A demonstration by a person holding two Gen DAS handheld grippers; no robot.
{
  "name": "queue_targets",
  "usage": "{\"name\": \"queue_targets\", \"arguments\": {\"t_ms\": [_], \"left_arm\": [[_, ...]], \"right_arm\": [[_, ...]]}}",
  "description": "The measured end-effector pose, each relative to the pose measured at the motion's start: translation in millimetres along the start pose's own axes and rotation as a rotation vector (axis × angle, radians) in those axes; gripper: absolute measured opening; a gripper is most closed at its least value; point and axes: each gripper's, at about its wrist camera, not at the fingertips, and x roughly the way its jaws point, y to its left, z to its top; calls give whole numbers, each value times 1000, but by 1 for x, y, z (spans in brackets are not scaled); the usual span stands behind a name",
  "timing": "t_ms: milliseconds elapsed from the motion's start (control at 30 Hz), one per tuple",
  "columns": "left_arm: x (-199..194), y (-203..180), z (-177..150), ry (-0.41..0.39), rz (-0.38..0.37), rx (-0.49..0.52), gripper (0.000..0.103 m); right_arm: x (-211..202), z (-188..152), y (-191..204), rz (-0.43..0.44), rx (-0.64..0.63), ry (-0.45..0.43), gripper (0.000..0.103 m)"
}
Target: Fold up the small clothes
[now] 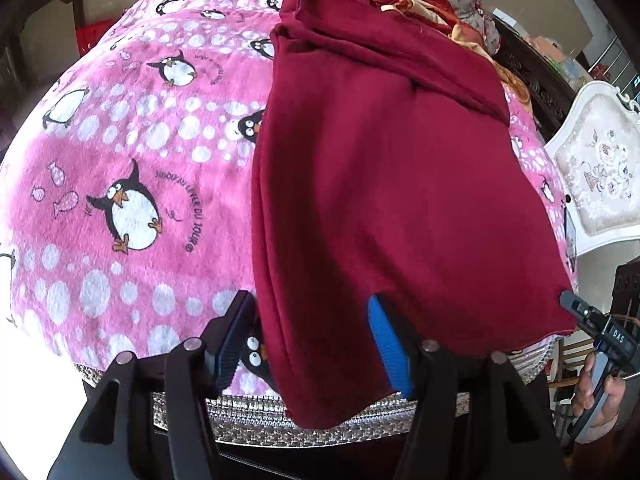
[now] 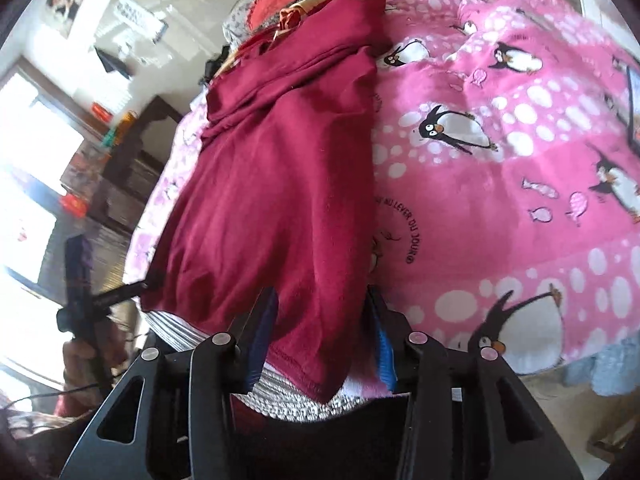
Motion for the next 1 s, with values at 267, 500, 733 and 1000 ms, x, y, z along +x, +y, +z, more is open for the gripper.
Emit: {"name": "queue_targets", "arguments": {"t_ms": [267, 500, 733, 1000], "left_arm": [[2, -4, 2, 6, 24, 21, 62], [-7, -7, 14, 14, -27, 61, 8], [-47, -13, 57, -112, -106, 96, 7], [-55, -1, 118, -197, -60, 27, 7]], "right_arm": [[7, 5, 11, -30, -45, 28, 1], [2, 16, 30, -18, -129, 12, 0], [-18, 67, 57, 65, -175, -108, 0], [-22, 123, 61, 38, -128, -229, 0]]}}
